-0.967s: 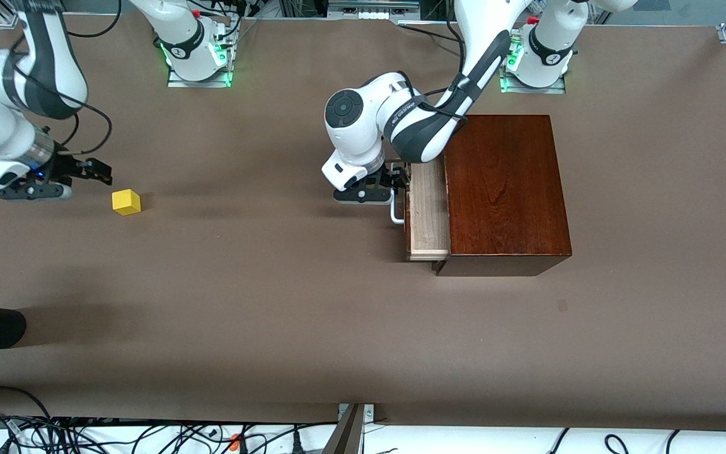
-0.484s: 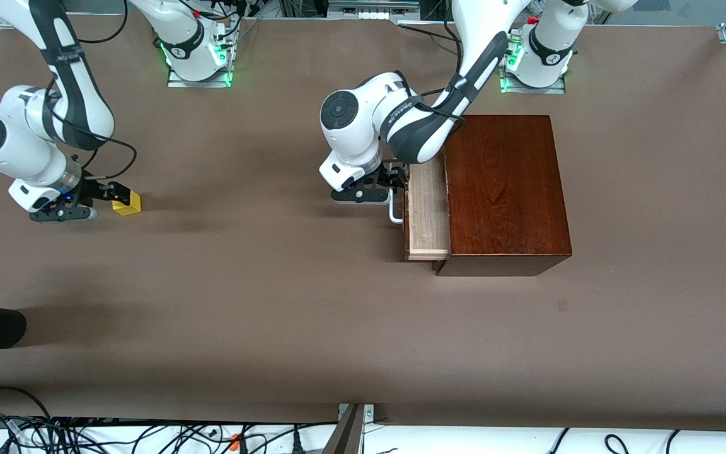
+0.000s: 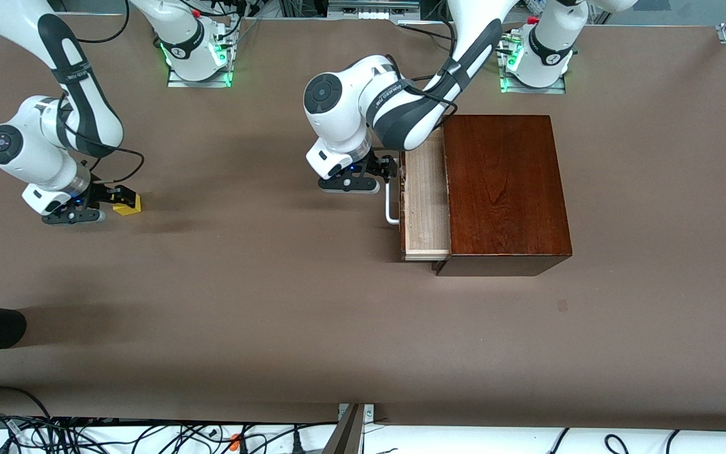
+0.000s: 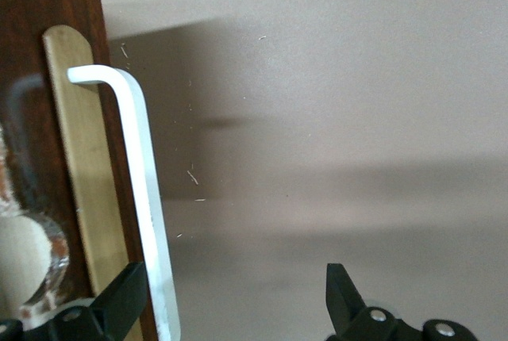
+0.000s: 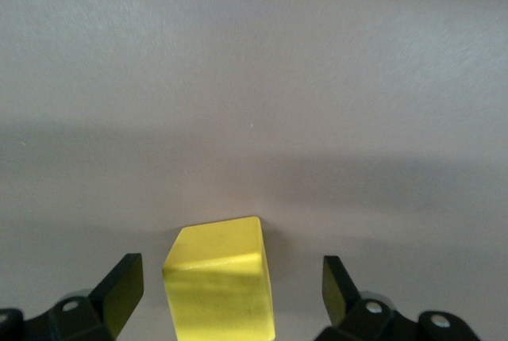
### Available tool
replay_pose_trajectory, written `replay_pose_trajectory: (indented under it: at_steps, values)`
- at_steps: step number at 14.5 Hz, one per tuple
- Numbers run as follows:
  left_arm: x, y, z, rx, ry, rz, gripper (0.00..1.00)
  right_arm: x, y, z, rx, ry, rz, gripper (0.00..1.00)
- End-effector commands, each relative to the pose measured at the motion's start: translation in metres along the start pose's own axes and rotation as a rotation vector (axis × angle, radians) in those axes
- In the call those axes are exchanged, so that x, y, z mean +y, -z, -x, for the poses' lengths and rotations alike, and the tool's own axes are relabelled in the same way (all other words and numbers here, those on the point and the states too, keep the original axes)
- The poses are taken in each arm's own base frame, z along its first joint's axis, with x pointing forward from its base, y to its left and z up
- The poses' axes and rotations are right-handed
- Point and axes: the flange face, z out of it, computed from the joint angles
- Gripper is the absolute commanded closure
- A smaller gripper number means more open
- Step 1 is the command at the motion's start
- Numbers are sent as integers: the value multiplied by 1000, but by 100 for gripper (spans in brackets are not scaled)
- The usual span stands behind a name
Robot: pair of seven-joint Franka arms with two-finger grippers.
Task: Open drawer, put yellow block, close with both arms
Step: 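Reach the right gripper to the yellow cube and grasp it, then lift the yellow cube with the right gripper while the left gripper withdraws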
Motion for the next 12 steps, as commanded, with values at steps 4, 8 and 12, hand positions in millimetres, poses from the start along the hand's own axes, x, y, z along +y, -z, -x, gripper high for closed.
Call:
replay_pose_trajectory:
  at_steps: [4,8,12]
  values:
    - [-62,104,1,0,70,6,0,-1,-19,10,-10,34,-15,17]
    - [-151,148,-21,-73,14,29,0,-1,-12,6,-2,30,-15,98]
    - [-263,175,-52,-101,-51,82,0,1,54,-19,14,-21,-69,100]
